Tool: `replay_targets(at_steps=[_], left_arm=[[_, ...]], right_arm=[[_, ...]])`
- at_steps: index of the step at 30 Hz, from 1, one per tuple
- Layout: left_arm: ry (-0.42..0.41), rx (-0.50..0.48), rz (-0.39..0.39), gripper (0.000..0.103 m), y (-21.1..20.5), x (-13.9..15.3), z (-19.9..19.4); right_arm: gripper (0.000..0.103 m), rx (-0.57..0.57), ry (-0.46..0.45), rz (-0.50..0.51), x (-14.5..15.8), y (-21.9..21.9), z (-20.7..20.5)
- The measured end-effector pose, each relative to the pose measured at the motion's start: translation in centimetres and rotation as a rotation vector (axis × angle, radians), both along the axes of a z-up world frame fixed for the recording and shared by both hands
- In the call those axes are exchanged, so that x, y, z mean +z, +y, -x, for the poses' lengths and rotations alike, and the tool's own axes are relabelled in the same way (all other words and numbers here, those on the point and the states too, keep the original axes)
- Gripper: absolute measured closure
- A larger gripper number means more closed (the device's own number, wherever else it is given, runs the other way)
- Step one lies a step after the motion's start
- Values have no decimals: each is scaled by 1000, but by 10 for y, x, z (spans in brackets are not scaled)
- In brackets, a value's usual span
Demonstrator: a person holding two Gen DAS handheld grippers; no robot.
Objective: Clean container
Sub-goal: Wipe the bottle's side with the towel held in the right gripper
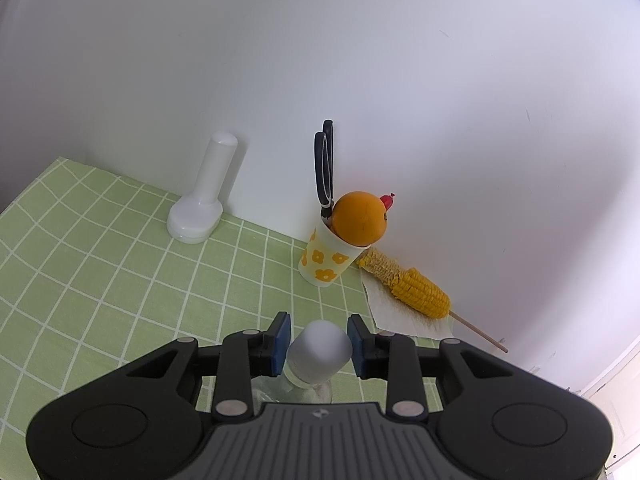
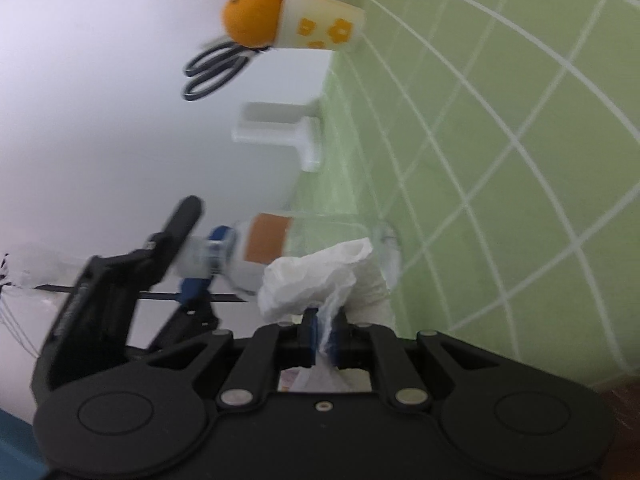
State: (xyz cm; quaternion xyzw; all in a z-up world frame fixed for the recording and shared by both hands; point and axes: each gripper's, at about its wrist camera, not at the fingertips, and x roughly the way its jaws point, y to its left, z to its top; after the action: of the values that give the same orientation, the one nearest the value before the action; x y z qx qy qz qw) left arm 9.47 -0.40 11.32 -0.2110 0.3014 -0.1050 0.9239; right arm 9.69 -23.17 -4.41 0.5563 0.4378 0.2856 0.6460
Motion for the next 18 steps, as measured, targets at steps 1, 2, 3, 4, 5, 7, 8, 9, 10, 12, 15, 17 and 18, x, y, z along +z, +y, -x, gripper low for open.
replay_targets(at_steps=[1, 2, 3, 4, 5, 7, 8, 9, 10, 12, 15, 17, 18], left_arm=[[0, -2, 0, 70, 1, 0, 0], [0, -3, 0, 70, 1, 0, -1], [0, -5, -1, 70, 2, 0, -1], [0, -6, -2, 70, 2, 0, -2], [0, -6, -4, 70, 2, 0, -2], [0, -7, -7, 70, 2, 0, -2], [0, -8, -9, 70, 2, 0, -2], [0, -8, -9, 70, 2, 0, -2], [0, -8, -9, 70, 2, 0, -2], [0, -10, -11, 70, 2, 0, -2], [0, -14, -18, 70, 1, 1, -2], [0, -19, -26, 71, 1, 1, -2], [0, -22, -32, 71, 0, 1, -3]], right_arm=[[96, 3, 4, 8, -2, 1, 0], [96, 6, 5, 15, -3, 2, -1], [96, 9, 5, 22, -3, 2, -1], [96, 11, 3, 29, -4, 3, -1], [96, 13, 1, 37, -4, 4, -1], [96, 19, -7, 58, -2, 6, -1], [96, 22, -10, 65, -1, 6, -2], [96, 25, -14, 71, -1, 7, -2], [96, 30, -24, 78, 1, 8, -2], [96, 41, -49, 92, 5, 10, -2], [96, 60, -120, 105, 17, 12, -2], [96, 71, -174, 113, 27, 14, -1], [96, 77, -205, 111, 32, 14, -1]])
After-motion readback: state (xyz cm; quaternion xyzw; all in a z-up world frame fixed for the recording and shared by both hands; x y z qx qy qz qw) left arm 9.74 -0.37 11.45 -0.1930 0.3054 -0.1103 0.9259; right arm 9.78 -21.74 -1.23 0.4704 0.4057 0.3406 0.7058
